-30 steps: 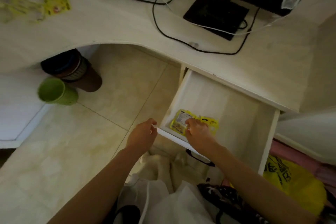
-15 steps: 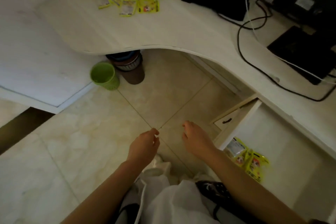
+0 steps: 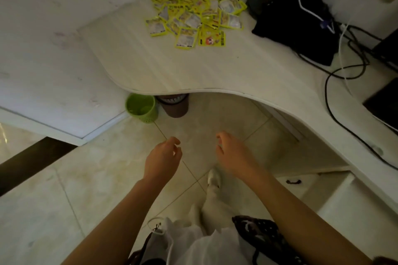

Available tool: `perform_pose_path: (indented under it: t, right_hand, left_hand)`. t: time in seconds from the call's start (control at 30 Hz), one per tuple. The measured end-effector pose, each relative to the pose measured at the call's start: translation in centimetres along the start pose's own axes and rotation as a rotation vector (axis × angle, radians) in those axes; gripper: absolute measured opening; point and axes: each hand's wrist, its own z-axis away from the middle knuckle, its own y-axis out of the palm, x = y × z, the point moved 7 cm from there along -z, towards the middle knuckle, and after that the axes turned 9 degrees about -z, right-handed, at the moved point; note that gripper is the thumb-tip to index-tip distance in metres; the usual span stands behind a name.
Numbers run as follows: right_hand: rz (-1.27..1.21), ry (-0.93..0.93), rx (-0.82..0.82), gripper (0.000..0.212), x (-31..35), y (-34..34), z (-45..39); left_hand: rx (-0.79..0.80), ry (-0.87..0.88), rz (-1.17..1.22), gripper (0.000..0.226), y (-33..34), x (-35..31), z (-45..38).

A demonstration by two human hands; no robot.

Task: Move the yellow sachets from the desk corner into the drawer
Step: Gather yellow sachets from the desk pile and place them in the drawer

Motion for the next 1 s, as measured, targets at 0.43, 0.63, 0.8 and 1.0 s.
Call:
perform_pose_path:
  t: [0.43,0.63,0.8,1.0]
  right_hand:
    - [0.083,-0.134,0.031,0.035,3.7,-7.7,-17.5]
    - [0.106,-0.134,0.036,0.036,4.6,-11.3,-24.2]
    - [0.085,-0.088,0.008,0.037,4.8,-13.0,-29.0]
    - [0.124,-0.019,-0.009,0.038,5.2,-13.9,-35.9]
  left_hand:
    - [-0.075,-0.067,0.123,0.022,-4.7,-3.6,-16.8]
    - [-0.060,-0.082,0.122,0.020,-6.0,-4.3,-23.5]
    - [-0.045,-0.061,0.116,0.023,-6.9,-4.5,-29.4]
    - [-0.030,-0.007,0.105,0.028,-8.5,-4.1,-37.1]
